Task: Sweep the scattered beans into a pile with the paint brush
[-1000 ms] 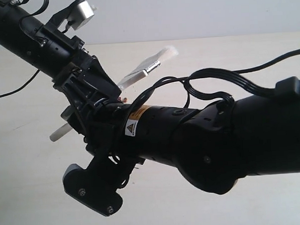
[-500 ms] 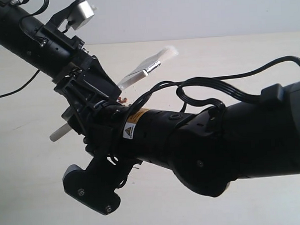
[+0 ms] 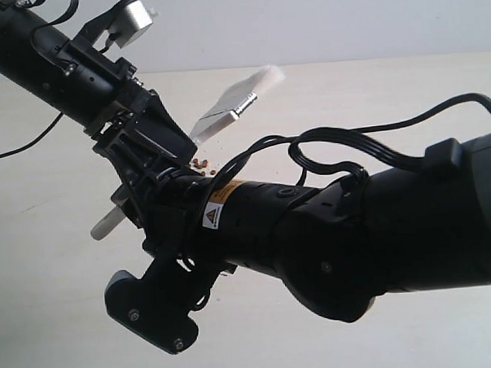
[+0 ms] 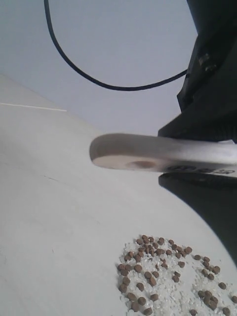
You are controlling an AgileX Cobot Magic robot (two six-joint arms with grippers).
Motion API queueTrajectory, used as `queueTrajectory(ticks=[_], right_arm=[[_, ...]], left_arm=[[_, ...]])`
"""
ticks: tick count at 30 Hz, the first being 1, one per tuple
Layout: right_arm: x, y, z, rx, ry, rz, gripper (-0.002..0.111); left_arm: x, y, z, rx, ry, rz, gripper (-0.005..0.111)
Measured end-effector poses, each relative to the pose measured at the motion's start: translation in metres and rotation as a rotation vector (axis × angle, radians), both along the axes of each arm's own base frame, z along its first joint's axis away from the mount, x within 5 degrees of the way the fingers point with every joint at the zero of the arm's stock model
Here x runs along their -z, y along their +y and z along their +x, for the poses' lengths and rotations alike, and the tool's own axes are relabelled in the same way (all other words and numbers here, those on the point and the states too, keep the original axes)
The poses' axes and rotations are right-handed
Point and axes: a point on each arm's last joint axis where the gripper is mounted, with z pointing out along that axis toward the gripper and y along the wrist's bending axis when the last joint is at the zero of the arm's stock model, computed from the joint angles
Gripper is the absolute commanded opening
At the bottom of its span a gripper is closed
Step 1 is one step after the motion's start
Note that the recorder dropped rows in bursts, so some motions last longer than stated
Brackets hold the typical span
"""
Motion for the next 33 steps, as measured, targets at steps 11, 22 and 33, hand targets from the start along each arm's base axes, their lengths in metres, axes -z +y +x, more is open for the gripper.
queueTrajectory(ticks=[11, 22, 33], right_arm=[[0.0000, 0.0000, 0.0000, 0.000, 0.000, 0.000, 0.000], [-0.0003, 0.0002, 0.0000, -0.004, -0.006, -0.001, 0.000], [-0.0009, 0.0003, 0.0004, -0.002, -0.013, 0.004, 0.000]], left_arm=[[0.0000, 0.0000, 0.0000, 0.001, -0.001, 0.000, 0.004], [-0.0009, -0.0008, -0.0002, -0.003, 0.007, -0.011, 0.058], [-0.0055, 0.0032, 0.0061, -0.025, -0.006, -0.024, 0.063]])
